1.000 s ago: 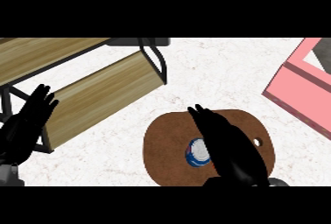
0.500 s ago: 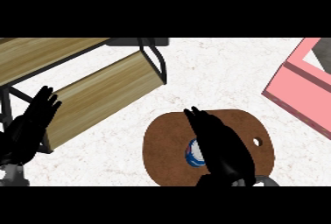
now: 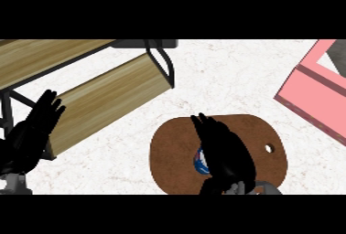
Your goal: Pick the can from the cutting board and place it in the cardboard box
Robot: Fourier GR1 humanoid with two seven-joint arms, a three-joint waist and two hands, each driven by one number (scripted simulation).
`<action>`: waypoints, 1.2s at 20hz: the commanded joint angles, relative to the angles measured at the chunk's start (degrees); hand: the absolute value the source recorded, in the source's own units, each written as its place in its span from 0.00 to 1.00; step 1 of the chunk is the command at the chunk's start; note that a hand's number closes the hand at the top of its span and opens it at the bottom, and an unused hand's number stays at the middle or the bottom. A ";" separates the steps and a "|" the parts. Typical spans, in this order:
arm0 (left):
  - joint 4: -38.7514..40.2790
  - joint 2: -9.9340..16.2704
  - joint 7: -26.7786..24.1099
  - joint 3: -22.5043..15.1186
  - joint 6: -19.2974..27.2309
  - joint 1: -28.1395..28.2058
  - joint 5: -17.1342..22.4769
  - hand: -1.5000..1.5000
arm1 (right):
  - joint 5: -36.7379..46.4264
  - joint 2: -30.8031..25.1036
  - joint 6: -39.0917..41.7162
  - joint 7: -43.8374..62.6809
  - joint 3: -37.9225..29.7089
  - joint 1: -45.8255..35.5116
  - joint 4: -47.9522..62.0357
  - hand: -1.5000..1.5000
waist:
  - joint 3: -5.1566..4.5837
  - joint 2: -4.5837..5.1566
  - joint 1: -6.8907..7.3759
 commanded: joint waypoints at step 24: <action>-1.83 -3.02 5.09 3.60 -2.39 -2.40 -3.40 0.50 | 12.40 3.78 3.01 -5.03 -2.84 6.07 5.68 1.00 | 0.04 0.04 -0.17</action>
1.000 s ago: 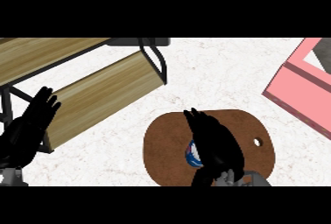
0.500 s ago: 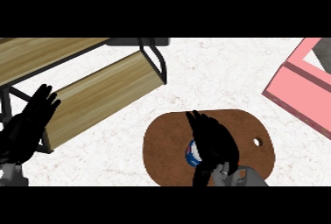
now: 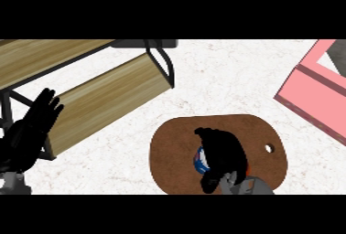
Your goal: Pick the can from the cutting board and place it in the cardboard box
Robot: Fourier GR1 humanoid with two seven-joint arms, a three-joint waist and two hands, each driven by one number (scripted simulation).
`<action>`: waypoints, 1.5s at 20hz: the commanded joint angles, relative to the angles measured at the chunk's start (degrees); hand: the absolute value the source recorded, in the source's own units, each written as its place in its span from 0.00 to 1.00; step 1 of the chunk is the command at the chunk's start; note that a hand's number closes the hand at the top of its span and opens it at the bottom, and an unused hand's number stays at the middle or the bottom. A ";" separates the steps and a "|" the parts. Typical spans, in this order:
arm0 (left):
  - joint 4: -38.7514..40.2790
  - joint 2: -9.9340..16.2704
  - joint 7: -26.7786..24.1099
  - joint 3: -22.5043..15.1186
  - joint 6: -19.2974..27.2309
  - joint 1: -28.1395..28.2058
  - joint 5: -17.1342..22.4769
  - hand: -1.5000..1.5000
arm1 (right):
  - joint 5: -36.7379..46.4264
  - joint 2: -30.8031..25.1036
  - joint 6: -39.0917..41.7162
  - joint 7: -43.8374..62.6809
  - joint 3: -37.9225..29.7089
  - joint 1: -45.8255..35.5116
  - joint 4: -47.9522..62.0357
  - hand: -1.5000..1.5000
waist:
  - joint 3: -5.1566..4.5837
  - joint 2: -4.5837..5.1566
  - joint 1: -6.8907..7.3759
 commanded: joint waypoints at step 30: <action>2.18 -4.40 0.00 3.95 -3.62 -1.46 -3.91 0.50 | 0.29 -28.59 -5.91 -46.13 -18.06 7.59 -14.21 1.00 | -0.03 -0.16 -0.87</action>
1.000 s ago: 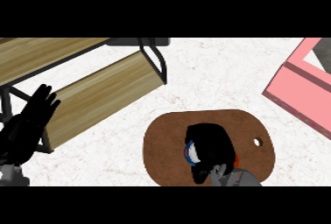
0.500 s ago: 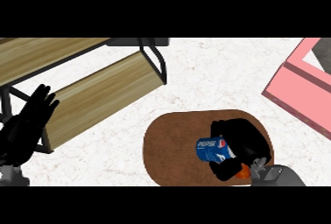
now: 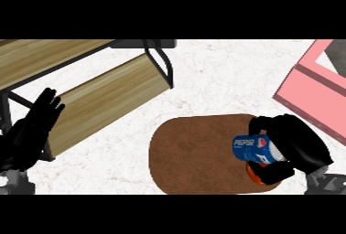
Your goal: Pick the can from the cutting board and place it in the cardboard box
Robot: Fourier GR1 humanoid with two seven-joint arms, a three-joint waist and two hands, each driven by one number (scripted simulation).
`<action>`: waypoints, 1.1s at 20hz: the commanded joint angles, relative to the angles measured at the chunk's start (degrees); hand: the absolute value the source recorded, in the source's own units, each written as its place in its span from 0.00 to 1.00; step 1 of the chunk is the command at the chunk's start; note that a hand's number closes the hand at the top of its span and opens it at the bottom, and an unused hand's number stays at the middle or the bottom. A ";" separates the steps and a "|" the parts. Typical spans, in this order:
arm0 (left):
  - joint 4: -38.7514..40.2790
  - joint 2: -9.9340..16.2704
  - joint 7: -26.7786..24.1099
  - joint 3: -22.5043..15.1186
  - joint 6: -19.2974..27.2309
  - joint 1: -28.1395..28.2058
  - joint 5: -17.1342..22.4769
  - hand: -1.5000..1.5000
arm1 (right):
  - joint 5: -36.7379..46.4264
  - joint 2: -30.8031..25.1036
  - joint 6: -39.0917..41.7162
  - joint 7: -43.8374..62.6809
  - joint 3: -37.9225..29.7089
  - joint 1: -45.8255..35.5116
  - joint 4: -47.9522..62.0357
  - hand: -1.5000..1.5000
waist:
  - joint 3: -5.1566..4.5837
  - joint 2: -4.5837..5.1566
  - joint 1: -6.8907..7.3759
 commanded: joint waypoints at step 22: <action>-4.86 -2.41 0.76 -0.81 -0.83 4.36 -1.74 0.50 | -12.46 -8.12 6.63 8.36 -34.81 -16.82 -6.45 1.00 | 0.05 0.16 0.83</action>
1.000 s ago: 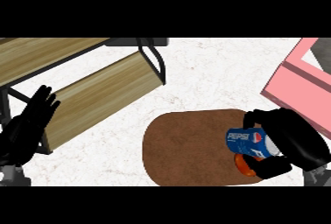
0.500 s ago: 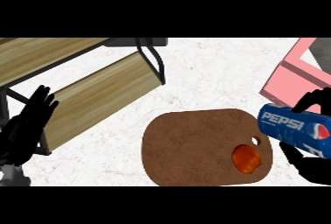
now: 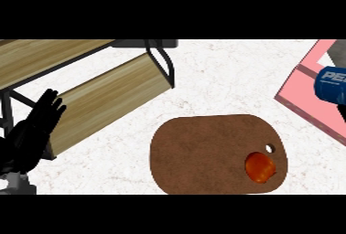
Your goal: Pick the can from the cutting board and place it in the cardboard box
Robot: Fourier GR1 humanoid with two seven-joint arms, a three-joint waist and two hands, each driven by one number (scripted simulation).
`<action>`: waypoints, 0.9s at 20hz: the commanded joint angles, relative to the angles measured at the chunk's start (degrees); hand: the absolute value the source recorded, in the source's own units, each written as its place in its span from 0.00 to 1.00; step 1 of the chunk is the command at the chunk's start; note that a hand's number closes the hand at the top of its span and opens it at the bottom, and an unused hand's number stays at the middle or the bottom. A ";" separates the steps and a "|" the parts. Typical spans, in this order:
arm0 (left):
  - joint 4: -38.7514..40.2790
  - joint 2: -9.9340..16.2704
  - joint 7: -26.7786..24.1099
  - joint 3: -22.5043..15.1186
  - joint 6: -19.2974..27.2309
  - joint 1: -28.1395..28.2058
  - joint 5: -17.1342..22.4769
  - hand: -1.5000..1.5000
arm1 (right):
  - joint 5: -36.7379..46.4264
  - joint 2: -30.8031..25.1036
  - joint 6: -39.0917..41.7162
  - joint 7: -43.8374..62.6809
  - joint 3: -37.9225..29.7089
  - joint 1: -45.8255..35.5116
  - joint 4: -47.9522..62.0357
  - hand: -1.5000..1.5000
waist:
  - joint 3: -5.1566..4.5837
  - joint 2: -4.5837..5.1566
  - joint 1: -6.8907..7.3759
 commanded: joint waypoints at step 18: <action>-1.43 -0.75 0.24 1.69 -1.70 -0.11 -0.22 0.50 | 8.51 -4.02 -18.51 -29.88 -0.43 -7.98 45.98 1.00 | 0.03 0.12 0.48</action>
